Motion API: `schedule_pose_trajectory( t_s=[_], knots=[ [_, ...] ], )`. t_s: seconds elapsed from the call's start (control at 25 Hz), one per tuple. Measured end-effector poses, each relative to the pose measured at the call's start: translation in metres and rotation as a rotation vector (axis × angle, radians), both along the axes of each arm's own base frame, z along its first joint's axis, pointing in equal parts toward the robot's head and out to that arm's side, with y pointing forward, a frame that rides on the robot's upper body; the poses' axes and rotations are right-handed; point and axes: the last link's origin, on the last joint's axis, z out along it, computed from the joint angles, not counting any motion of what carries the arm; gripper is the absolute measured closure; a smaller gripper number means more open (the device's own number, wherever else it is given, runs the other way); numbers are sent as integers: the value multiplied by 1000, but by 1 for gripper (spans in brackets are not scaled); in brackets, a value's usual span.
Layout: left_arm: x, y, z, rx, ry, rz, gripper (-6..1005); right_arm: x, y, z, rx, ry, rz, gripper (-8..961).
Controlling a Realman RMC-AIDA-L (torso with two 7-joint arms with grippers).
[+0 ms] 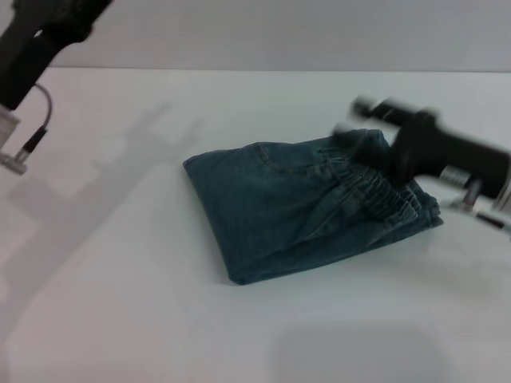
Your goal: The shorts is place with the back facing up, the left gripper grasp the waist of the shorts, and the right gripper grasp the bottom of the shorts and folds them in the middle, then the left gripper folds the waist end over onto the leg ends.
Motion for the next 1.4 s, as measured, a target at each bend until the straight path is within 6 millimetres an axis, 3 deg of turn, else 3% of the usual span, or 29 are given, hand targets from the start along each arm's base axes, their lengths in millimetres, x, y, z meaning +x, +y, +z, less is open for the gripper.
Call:
schedule_pose_trajectory(
  t_s=[0.04,0.12,0.32,0.6,0.88,1.4],
  knots=[
    [-12,-4,3,25,-25,31,193,-3,-5,-6,-40,-22,37,322],
    [-16,-5,3,37,-26,40,196,-7,-15,-18,-133,-74,97,322],
    [-19,-6,4,54,-15,46,197,-5,-35,-42,-308,-187,158,322],
    [-15,-3,1,65,5,40,197,2,-48,-59,-399,-252,158,322],
    [-16,-1,0,63,6,47,197,6,-41,-76,-395,-328,111,322],
    [-14,5,-5,59,12,55,197,-13,-10,-84,-313,-361,97,322]
  ],
)
